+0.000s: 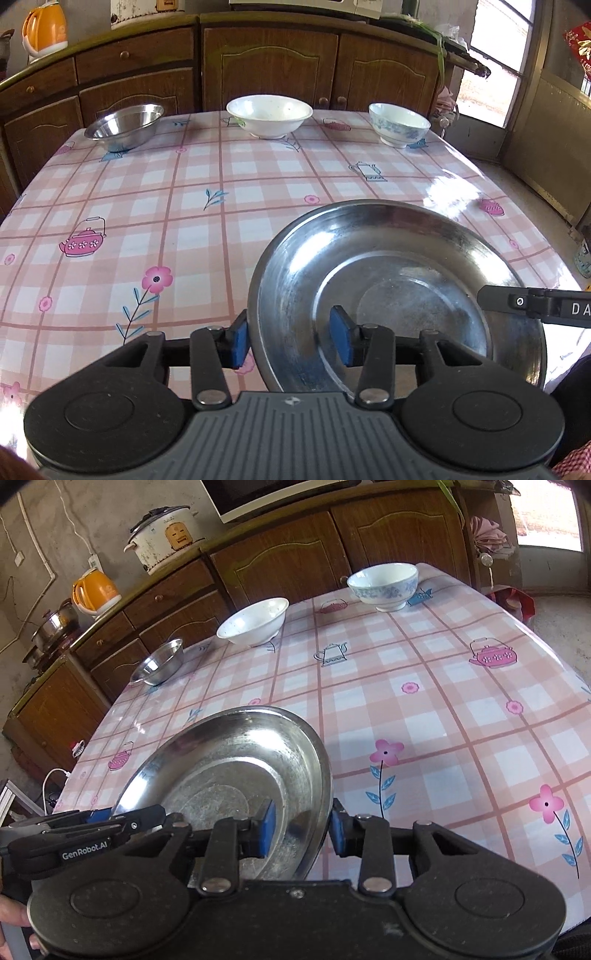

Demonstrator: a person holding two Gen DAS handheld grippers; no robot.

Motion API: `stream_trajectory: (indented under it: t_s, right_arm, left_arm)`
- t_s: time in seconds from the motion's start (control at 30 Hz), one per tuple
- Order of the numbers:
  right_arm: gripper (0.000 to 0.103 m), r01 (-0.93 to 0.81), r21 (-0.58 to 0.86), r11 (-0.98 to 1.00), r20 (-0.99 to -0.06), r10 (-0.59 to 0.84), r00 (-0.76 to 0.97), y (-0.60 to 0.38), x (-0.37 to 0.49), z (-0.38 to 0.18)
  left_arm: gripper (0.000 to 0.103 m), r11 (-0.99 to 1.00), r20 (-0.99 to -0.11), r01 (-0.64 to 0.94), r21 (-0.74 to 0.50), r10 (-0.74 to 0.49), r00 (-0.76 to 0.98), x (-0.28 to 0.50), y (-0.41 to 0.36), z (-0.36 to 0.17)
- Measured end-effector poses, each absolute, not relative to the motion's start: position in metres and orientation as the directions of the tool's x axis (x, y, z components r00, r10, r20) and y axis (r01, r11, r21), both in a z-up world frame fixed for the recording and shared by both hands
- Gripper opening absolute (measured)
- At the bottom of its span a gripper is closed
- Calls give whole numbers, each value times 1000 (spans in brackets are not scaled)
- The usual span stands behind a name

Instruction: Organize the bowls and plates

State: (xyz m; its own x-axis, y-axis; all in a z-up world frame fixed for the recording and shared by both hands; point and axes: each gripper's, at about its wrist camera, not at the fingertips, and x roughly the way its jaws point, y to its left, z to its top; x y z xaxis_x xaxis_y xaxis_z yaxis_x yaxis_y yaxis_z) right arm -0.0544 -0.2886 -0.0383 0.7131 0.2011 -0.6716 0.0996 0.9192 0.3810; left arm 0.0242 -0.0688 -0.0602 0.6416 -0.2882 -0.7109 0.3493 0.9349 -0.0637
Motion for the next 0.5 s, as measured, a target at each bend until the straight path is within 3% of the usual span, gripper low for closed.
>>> stream_trajectory:
  t_s: [0.5]
  right_arm:
    - [40,30,360,933,-607,209,767,-279,-9,5]
  left_arm:
    - [44,948,-656,312,-57,-271,704,54,-61,-20]
